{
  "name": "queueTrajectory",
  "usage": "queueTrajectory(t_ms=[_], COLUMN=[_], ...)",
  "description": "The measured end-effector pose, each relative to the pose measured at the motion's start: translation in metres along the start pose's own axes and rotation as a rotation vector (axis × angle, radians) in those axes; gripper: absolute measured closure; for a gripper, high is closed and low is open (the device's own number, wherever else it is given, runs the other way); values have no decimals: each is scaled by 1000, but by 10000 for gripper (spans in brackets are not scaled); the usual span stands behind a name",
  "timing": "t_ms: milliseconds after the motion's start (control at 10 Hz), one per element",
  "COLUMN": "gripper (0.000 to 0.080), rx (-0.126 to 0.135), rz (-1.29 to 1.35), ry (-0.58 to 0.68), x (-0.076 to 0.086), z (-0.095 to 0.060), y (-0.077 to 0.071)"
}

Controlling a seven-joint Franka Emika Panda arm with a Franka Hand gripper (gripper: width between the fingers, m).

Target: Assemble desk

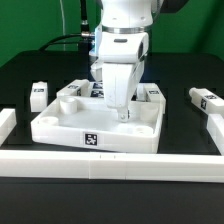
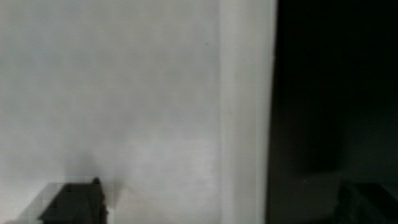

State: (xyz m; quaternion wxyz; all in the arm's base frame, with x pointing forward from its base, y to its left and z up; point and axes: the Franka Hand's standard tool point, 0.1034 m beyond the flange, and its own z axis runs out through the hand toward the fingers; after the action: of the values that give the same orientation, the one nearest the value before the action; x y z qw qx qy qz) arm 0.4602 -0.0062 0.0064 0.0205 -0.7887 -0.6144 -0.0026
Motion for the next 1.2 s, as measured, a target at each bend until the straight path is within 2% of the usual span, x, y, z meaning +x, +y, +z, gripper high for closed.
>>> queueTrajectory(t_ms=[100, 200, 300, 400, 500, 600, 1200], gripper=[269, 426, 426, 602, 602, 727, 743], rx=[2, 2, 3, 3, 3, 2, 2], rz=[3, 3, 3, 3, 3, 4, 4], ry=[0, 0, 0, 0, 0, 0, 0], x=[-1, -1, -1, -1, -1, -1, -1], z=[1, 1, 1, 1, 1, 1, 1], y=[0, 0, -1, -1, -1, 0, 0])
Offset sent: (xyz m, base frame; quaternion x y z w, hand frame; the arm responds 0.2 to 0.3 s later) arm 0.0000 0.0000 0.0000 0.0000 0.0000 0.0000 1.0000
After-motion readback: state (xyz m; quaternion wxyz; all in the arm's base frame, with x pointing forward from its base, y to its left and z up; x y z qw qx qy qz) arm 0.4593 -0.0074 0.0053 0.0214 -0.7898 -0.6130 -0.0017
